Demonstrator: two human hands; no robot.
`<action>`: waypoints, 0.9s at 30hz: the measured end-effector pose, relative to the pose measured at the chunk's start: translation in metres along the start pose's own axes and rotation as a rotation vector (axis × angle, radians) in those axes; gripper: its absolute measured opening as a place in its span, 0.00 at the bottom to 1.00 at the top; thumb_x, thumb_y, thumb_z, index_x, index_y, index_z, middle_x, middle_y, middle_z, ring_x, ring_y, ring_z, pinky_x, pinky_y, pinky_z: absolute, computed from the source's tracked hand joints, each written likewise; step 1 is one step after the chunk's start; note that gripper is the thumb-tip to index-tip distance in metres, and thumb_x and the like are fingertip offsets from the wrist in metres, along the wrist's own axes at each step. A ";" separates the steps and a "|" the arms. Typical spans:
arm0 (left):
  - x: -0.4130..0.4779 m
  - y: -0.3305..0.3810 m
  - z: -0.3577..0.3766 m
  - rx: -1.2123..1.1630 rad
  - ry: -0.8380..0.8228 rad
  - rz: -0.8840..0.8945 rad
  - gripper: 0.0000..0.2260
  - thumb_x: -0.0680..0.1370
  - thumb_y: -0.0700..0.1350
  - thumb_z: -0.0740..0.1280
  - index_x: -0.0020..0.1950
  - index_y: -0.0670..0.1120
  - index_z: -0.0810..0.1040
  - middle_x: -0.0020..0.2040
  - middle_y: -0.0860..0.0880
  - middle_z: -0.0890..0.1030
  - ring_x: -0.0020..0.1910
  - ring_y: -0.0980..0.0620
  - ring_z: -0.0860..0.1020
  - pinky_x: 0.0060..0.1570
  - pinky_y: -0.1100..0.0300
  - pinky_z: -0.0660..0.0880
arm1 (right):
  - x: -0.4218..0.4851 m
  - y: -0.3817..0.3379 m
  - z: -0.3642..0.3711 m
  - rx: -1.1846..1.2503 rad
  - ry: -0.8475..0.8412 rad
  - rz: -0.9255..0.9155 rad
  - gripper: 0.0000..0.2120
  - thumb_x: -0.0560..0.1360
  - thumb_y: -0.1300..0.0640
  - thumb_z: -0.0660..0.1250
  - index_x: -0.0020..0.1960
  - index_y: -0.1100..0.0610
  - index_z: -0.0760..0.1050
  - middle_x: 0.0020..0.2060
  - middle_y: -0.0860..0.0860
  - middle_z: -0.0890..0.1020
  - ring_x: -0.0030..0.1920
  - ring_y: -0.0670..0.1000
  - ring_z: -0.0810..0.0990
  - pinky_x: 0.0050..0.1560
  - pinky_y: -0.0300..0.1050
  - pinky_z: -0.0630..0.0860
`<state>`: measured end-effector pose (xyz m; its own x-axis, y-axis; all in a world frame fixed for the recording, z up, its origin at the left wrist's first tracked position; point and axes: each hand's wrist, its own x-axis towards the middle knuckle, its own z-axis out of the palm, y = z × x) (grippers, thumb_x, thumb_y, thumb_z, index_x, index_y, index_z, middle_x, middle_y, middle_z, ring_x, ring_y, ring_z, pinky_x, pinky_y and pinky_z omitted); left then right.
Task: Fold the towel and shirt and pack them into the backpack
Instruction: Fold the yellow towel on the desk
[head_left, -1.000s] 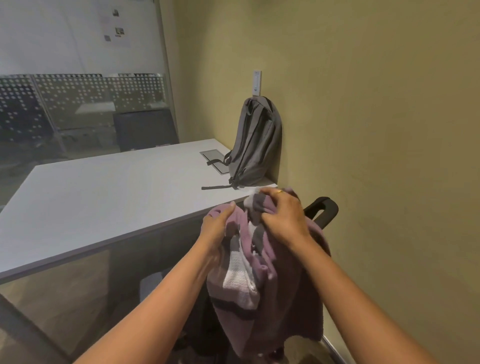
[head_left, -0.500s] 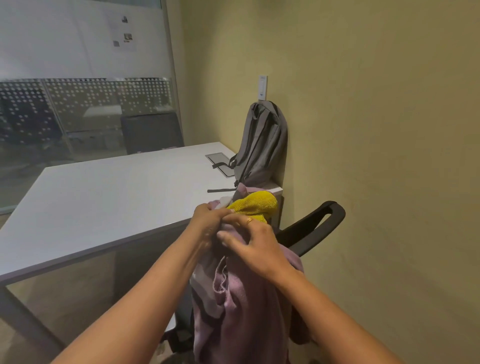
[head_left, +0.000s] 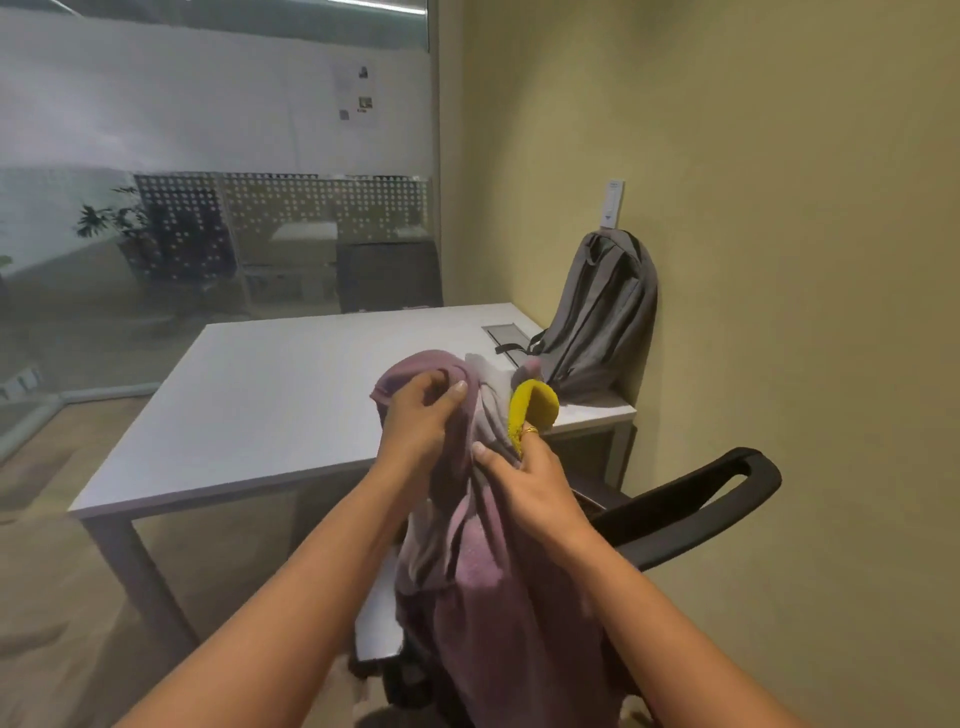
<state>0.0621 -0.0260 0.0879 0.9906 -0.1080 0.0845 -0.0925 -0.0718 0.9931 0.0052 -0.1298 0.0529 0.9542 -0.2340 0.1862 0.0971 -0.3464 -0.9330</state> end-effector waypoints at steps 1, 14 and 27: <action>0.001 0.002 -0.011 0.005 0.016 0.007 0.16 0.79 0.43 0.61 0.67 0.44 0.69 0.63 0.48 0.73 0.62 0.47 0.72 0.57 0.57 0.71 | 0.003 -0.006 0.008 0.041 0.010 -0.019 0.15 0.76 0.56 0.65 0.62 0.58 0.72 0.58 0.53 0.79 0.60 0.52 0.76 0.63 0.51 0.73; 0.046 0.016 -0.204 0.955 0.554 0.381 0.10 0.68 0.33 0.66 0.48 0.41 0.74 0.47 0.39 0.81 0.49 0.38 0.77 0.41 0.54 0.69 | 0.083 -0.086 0.156 -0.239 -0.039 -0.459 0.15 0.67 0.71 0.61 0.51 0.60 0.77 0.50 0.55 0.78 0.48 0.54 0.74 0.46 0.35 0.65; 0.167 -0.029 -0.383 1.118 0.461 0.749 0.07 0.72 0.41 0.62 0.42 0.38 0.77 0.45 0.40 0.81 0.45 0.43 0.77 0.39 0.52 0.76 | 0.204 -0.114 0.325 -0.516 -0.124 -0.790 0.11 0.80 0.50 0.54 0.59 0.50 0.71 0.59 0.45 0.74 0.55 0.49 0.74 0.55 0.43 0.67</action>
<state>0.2687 0.3374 0.1047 0.5962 -0.1582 0.7871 -0.4165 -0.8991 0.1347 0.2808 0.1575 0.0975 0.6919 0.3269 0.6438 0.6185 -0.7284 -0.2948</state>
